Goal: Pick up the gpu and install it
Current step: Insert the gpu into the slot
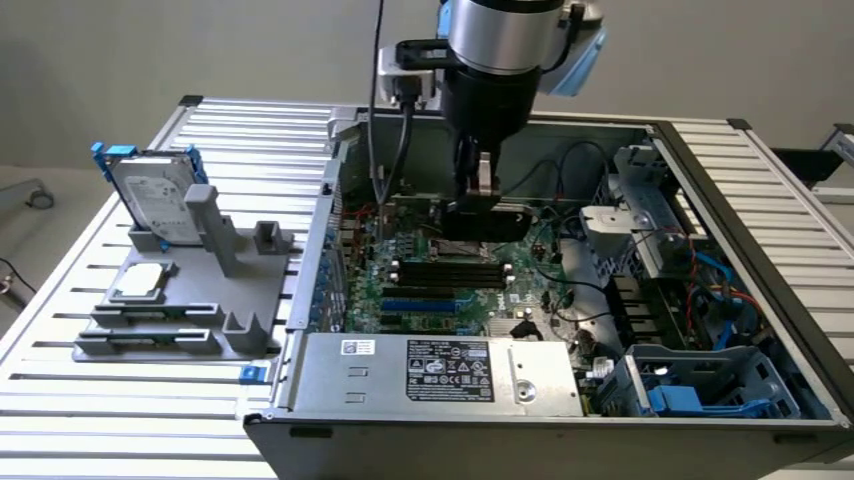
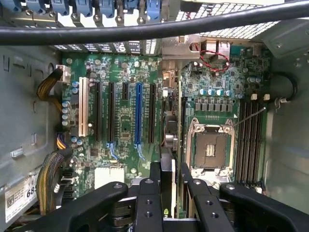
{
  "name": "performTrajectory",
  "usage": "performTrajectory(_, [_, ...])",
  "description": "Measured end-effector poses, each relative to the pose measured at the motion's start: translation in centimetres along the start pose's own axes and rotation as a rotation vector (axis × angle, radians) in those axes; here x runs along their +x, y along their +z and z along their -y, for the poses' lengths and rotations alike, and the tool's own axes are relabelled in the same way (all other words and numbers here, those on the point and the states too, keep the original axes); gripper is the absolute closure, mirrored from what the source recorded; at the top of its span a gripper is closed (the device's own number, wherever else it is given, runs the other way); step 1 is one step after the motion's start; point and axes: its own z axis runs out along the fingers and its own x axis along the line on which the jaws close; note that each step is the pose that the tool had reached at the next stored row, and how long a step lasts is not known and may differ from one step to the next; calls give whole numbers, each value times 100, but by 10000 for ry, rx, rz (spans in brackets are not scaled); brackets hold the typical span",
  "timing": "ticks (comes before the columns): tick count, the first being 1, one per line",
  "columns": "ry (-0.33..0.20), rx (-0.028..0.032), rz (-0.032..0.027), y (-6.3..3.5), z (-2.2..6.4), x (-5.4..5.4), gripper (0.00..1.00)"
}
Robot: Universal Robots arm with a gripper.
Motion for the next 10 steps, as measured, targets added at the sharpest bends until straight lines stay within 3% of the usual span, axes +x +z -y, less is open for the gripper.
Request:
performTrajectory(2, [-5,63,2,4,-30,59,74])
performTrajectory(6, [-7,68,4,10,-72,199,74])
performTrajectory(10, [-16,68,5,57,-134,267,74])
